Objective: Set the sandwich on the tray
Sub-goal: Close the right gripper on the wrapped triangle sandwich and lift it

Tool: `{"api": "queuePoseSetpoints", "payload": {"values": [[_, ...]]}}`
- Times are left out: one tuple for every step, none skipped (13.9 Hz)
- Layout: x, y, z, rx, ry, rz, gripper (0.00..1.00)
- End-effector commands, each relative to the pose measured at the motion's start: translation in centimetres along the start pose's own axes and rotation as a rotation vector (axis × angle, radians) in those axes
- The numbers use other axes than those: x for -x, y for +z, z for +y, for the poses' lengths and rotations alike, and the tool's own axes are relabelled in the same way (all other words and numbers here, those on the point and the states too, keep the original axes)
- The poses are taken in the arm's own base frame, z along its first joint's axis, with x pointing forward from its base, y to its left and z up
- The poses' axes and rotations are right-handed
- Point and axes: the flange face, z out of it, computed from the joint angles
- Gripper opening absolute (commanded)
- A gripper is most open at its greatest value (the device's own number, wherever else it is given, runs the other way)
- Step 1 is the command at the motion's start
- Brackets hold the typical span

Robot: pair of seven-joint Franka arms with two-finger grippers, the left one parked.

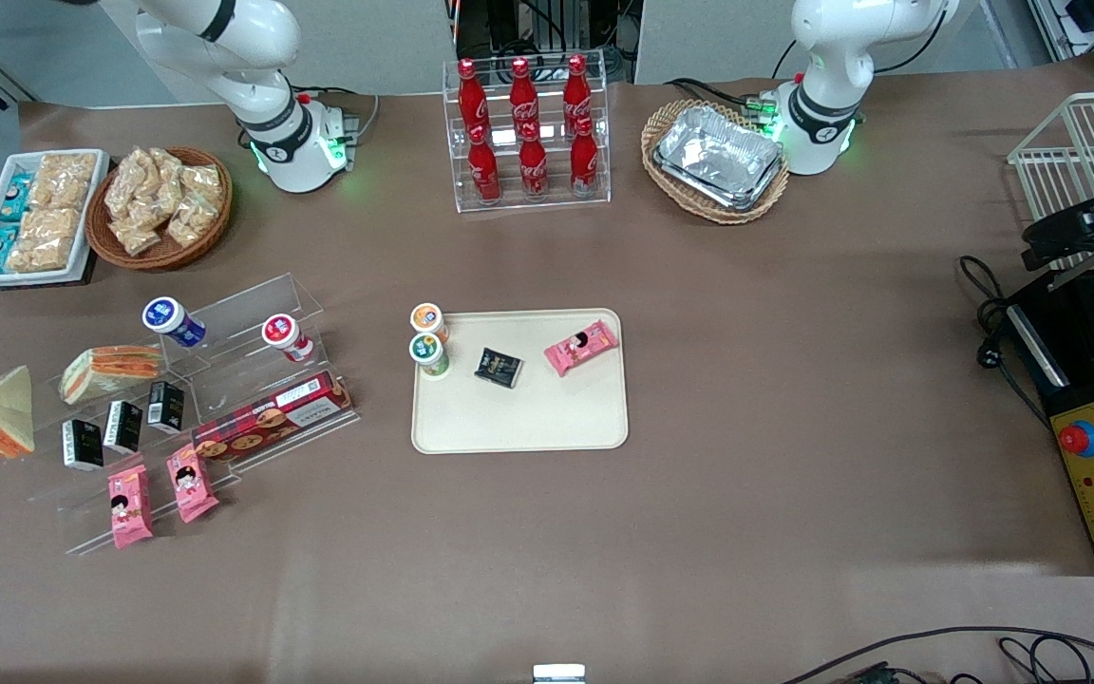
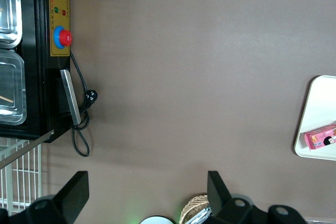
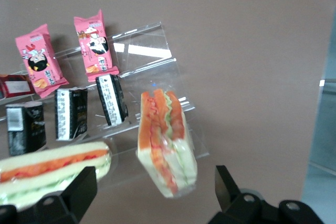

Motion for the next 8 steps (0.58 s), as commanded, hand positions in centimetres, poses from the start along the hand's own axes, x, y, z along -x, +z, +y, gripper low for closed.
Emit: {"api": "queuePoseSetpoints", "payload": {"values": [[-1.0,4.7,0.2,-0.025,0.003,-0.023,1.00],[-1.0,5.4,0.0,-0.028,0.001,-0.032,1.00],[-0.7,5.9,0.0,-0.033,0.002,-0.041,1.00],[-0.6,6.2,-0.1,-0.033,-0.001,-0.047,1.00],[-0.7,6.5,-0.1,-0.026,-0.007,-0.048,1.00],[-0.9,6.8,0.0,-0.016,-0.009,-0.043,1.00],[-1.0,7.3,0.0,-0.011,-0.012,-0.043,1.00],[-1.1,7.4,0.1,-0.005,-0.012,-0.041,0.96]]}}
